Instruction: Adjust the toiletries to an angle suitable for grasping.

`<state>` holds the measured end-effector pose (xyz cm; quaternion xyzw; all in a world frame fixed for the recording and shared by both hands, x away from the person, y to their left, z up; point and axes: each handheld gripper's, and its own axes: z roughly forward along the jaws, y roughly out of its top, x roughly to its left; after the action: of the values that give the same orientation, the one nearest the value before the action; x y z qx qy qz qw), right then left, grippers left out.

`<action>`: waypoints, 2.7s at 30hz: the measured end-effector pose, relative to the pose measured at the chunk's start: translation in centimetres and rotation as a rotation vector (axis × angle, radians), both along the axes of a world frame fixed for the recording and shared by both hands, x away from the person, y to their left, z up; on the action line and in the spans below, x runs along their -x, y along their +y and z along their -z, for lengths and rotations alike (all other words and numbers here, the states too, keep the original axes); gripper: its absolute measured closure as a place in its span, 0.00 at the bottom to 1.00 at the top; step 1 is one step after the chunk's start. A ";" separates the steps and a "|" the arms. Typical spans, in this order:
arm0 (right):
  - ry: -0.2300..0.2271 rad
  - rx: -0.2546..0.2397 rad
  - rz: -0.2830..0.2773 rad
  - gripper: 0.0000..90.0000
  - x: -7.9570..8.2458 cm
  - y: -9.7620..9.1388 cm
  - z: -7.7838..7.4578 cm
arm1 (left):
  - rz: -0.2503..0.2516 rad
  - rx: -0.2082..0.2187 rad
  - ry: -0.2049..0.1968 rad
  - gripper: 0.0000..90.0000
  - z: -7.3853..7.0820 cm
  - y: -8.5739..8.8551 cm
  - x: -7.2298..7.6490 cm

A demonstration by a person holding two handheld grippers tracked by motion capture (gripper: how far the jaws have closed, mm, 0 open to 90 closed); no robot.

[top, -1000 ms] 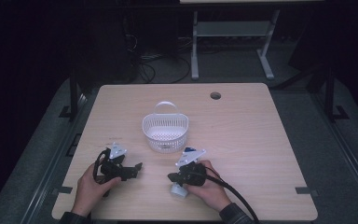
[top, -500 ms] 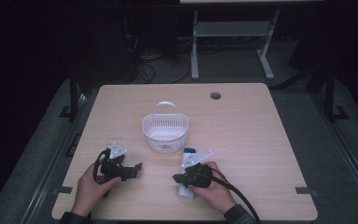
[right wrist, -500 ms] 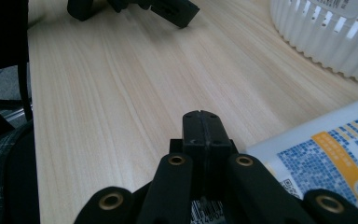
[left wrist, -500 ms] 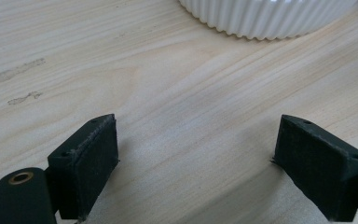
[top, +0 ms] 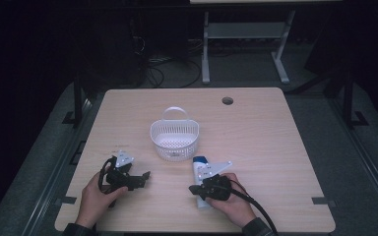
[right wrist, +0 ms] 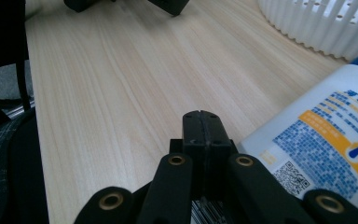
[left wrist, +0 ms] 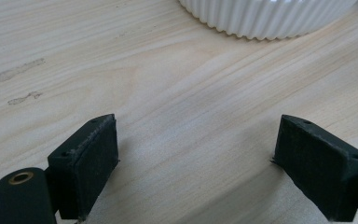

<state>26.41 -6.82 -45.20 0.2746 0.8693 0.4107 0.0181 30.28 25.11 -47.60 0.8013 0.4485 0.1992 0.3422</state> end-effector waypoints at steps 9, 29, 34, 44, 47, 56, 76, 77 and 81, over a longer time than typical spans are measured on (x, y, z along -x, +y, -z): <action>-0.001 0.007 0.013 1.00 0.2 -0.9 -0.1 | 0.000 0.000 0.000 0.14 0.0 0.0 0.0; 0.002 0.014 0.073 1.00 0.6 -4.4 -0.4 | 0.002 -0.001 0.001 0.14 0.0 0.0 0.0; 0.004 0.015 0.083 1.00 0.7 -5.0 -0.4 | 0.001 0.001 0.000 0.14 0.0 0.0 0.0; 0.011 0.024 0.118 1.00 1.1 -7.0 -0.4 | 0.001 0.001 0.000 0.14 0.0 0.0 0.0; 0.013 0.029 0.131 1.00 1.2 -7.6 -0.3 | 0.002 -0.001 0.001 0.14 0.0 0.0 0.0; 0.014 0.018 0.138 1.00 1.4 -8.4 -0.6 | 0.002 0.000 0.000 0.14 0.0 0.0 0.0; -0.004 -0.068 0.146 0.52 0.6 -8.5 -2.0 | 0.005 -0.001 -0.001 0.14 0.0 0.0 0.0; -0.006 -0.073 0.148 0.49 0.4 -8.6 -2.1 | 0.004 0.000 -0.001 0.14 0.0 0.0 0.0; -0.016 -0.079 0.162 0.43 -0.2 -8.7 -2.4 | 0.005 -0.001 -0.001 0.14 0.0 0.0 -0.1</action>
<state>26.63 -15.55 -42.85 0.3414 0.8270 0.4442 0.0473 30.34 25.14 -47.60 0.8026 0.4461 0.1990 0.3424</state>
